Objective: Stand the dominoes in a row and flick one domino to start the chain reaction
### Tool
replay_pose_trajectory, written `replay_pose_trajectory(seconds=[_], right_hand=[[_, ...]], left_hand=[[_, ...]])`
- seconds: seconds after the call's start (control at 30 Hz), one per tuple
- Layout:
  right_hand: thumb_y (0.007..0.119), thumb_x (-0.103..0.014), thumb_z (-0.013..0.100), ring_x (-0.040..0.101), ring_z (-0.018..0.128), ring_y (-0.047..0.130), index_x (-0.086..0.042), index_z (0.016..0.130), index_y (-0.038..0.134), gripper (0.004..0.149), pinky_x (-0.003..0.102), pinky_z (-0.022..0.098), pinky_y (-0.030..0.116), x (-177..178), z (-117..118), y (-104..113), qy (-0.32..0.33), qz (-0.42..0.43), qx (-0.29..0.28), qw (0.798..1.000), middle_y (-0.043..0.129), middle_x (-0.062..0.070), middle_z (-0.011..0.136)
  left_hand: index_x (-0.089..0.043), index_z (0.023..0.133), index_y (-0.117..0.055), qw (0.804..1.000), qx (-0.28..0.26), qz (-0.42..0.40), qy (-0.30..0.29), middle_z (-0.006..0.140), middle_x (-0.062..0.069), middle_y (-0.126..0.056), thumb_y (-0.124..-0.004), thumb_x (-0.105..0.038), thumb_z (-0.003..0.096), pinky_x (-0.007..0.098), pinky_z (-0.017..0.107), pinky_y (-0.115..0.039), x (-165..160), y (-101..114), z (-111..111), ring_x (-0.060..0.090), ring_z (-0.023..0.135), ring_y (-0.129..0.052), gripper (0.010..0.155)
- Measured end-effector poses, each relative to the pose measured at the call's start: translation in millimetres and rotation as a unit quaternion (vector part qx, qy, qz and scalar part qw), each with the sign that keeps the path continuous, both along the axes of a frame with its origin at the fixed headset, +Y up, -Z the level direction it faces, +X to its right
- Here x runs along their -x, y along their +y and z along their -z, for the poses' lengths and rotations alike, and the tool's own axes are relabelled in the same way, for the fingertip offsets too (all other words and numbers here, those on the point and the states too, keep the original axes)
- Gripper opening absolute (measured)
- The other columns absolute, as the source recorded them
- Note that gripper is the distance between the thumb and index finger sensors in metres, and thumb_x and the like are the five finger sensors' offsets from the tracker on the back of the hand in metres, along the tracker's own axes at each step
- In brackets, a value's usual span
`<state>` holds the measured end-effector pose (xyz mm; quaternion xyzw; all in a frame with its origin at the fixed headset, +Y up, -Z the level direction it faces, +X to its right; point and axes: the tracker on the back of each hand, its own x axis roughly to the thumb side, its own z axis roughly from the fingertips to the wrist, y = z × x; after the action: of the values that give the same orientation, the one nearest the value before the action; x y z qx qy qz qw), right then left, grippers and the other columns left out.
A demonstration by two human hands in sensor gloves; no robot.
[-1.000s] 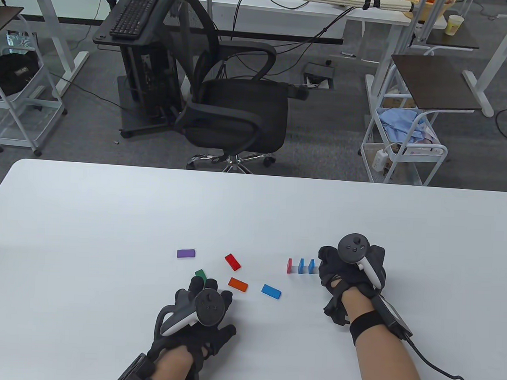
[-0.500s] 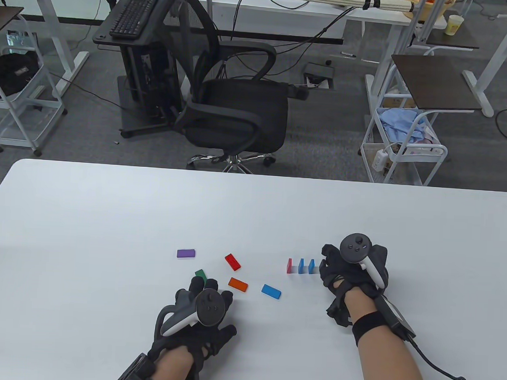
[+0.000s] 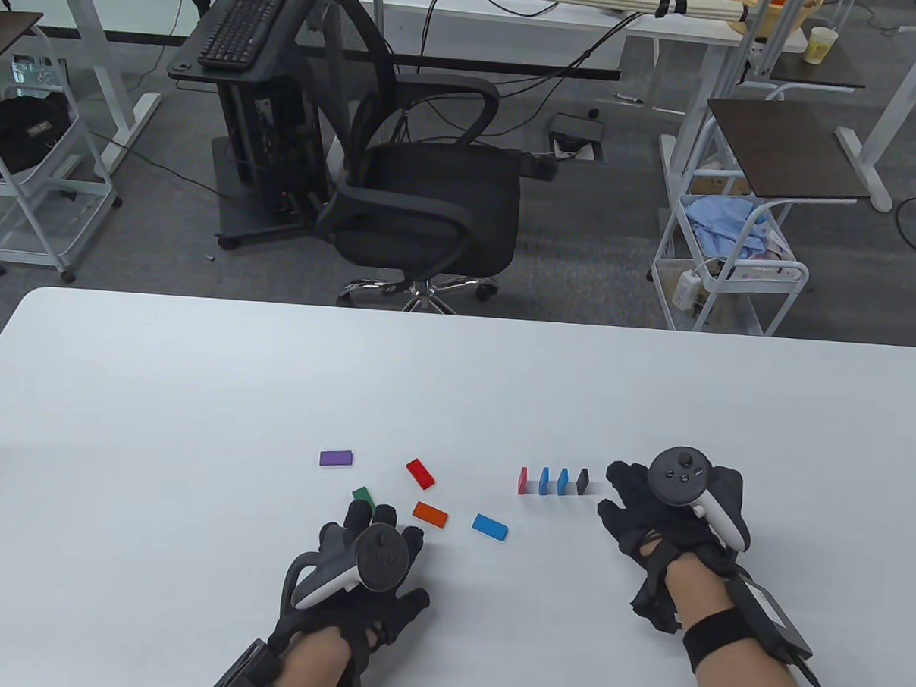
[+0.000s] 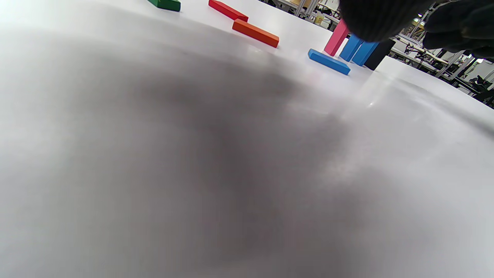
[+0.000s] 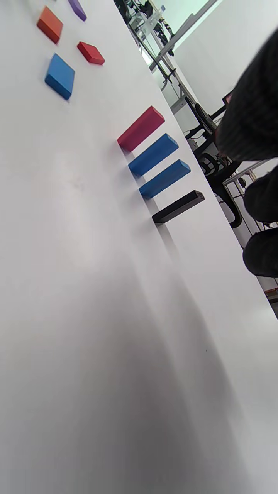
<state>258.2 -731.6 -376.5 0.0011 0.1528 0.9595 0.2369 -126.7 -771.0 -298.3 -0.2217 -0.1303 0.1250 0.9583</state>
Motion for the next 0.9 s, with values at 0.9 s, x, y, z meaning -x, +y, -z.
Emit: replay_pose_trajectory(seconds=[0.9], right_hand=[[0.071,-0.050,0.053,0.046,0.102,0.004,-0.029,0.104,0.043,0.062,0.067,0.070,0.004,-42.9,-93.4,-23.1,0.078,-0.069,-0.079,0.991,0.031,0.011,0.117]], left_hand=[[-0.029,0.108,-0.024,1.000,-0.012,0.002,0.002,0.111,0.008,0.007,-0.064,-0.059,0.0474,0.068,0.066,0.001,2.3,-1.5,-2.1,0.036,0.097,0.018,0.078]])
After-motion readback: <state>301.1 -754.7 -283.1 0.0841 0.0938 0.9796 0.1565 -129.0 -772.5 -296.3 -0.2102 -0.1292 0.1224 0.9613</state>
